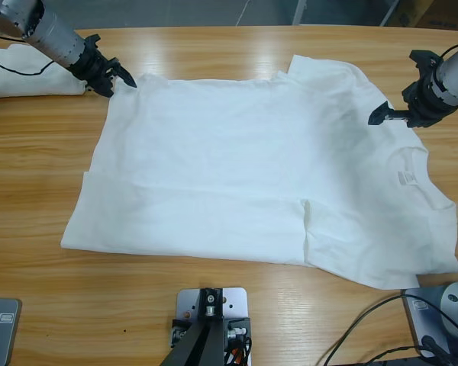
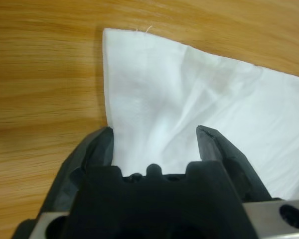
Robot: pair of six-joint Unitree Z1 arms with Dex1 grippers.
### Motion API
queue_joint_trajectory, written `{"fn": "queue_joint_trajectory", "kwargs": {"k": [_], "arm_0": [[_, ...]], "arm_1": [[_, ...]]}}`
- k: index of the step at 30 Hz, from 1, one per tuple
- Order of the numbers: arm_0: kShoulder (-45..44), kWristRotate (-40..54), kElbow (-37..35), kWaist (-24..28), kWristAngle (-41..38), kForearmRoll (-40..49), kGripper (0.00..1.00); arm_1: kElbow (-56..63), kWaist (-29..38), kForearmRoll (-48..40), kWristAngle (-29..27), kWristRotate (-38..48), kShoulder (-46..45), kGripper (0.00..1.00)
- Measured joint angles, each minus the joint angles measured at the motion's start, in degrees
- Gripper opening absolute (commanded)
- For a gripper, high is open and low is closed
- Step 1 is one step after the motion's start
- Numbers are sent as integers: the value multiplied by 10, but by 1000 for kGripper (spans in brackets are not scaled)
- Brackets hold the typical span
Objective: Fold clothes
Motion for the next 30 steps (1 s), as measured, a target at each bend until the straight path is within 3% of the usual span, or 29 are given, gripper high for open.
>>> {"fn": "queue_joint_trajectory", "kwargs": {"k": [1, 3, 23, 24, 25, 27, 30], "arm_0": [[0, 2, 0, 0, 0, 1, 293], [0, 6, 0, 0, -1, 2, 0], [0, 62, 0, 10, 4, 2, 0], [0, 62, 0, 11, 9, 2, 44], [0, 64, 0, 12, 13, 2, 407], [0, 66, 0, 13, 24, 5, 516], [0, 69, 0, 14, 48, 12, 555]], "arm_1": [[0, 0, 0, 0, 0, 0, 991], [0, 0, 0, 0, 0, 0, 991], [2, 0, 0, 0, 0, 0, 991], [2, 0, 0, 0, 0, 0, 991], [2, 0, 0, 0, 0, 0, 991], [2, 0, 0, 0, 0, 0, 991], [2, 0, 0, 0, 0, 0, 991]]}}
